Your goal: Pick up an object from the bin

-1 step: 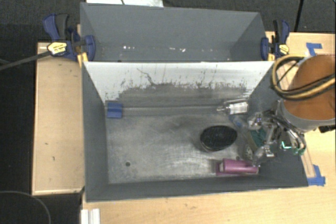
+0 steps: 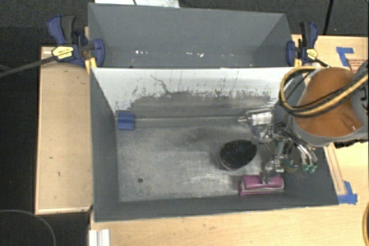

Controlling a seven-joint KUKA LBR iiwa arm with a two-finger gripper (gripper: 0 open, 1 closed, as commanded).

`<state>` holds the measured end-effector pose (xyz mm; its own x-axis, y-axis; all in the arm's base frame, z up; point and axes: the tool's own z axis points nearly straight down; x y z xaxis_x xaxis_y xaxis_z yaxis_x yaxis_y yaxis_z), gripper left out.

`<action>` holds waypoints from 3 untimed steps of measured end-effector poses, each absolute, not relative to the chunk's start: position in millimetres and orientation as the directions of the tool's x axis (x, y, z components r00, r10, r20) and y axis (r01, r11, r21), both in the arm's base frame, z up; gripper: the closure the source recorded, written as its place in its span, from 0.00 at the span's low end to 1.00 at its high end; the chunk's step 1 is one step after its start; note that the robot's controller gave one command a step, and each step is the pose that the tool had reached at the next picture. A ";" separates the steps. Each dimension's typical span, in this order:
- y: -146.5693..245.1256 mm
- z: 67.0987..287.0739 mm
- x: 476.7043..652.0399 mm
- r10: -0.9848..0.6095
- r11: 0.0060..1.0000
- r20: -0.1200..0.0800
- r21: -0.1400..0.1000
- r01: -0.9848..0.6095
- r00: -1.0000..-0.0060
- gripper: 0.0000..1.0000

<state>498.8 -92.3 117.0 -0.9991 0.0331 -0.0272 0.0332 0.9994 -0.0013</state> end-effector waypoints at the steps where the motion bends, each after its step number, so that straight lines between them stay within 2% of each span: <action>1: 3.0 112.7 520.5 -0.345 0.939 -0.007 0.000 -0.345 -0.939 0.00; 2: 25.6 72.3 506.7 -0.536 0.844 -0.009 -0.004 -0.536 -0.844 0.00; 3: 25.2 73.2 507.4 -0.538 0.843 -0.011 -0.005 -0.538 -0.843 1.00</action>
Offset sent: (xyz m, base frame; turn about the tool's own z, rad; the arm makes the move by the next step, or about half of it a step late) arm 0.0202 0.0932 -0.0051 -0.3849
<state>507.4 25.2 73.2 -0.8430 -0.5378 -0.0110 -0.5377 0.8431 -0.0053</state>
